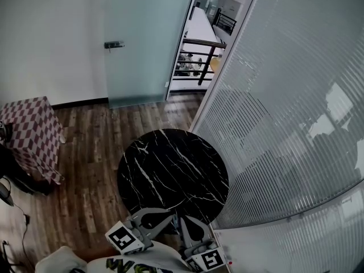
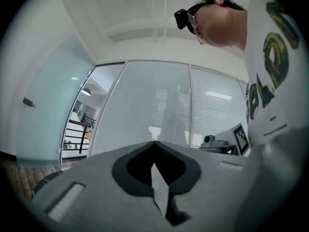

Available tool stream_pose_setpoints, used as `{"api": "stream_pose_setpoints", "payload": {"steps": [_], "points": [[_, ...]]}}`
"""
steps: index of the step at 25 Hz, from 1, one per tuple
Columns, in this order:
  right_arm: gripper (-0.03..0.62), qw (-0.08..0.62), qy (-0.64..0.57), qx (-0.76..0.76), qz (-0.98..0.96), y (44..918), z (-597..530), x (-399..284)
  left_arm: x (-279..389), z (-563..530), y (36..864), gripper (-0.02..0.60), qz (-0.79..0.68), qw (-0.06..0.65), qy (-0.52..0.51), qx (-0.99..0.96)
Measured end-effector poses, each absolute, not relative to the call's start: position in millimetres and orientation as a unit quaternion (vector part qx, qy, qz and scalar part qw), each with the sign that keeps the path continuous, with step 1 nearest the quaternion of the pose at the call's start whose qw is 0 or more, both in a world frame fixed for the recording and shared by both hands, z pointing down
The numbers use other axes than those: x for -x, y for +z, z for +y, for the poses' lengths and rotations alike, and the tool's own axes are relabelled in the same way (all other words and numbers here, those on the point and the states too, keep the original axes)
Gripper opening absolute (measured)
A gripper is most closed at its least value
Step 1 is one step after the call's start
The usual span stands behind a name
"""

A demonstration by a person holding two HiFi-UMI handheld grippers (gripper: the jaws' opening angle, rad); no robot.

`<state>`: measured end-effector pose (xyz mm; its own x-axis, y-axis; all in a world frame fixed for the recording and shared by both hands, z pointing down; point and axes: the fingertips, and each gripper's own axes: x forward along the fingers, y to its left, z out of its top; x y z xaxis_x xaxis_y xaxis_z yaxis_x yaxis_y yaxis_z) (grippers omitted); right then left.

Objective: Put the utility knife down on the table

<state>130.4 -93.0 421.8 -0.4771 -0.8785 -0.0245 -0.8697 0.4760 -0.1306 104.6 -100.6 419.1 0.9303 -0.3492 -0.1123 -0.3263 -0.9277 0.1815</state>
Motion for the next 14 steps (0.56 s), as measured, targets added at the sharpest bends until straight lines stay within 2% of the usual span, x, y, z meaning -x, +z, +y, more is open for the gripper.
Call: {"api": "stream_pose_setpoints", "payload": {"steps": [14], "points": [[0.002,0.041,-0.055,0.513,0.856,421.5,-91.6,-131.2,-106.5,-97.5,420.7,0.000,-0.160,0.072,-0.063,-0.983]]}}
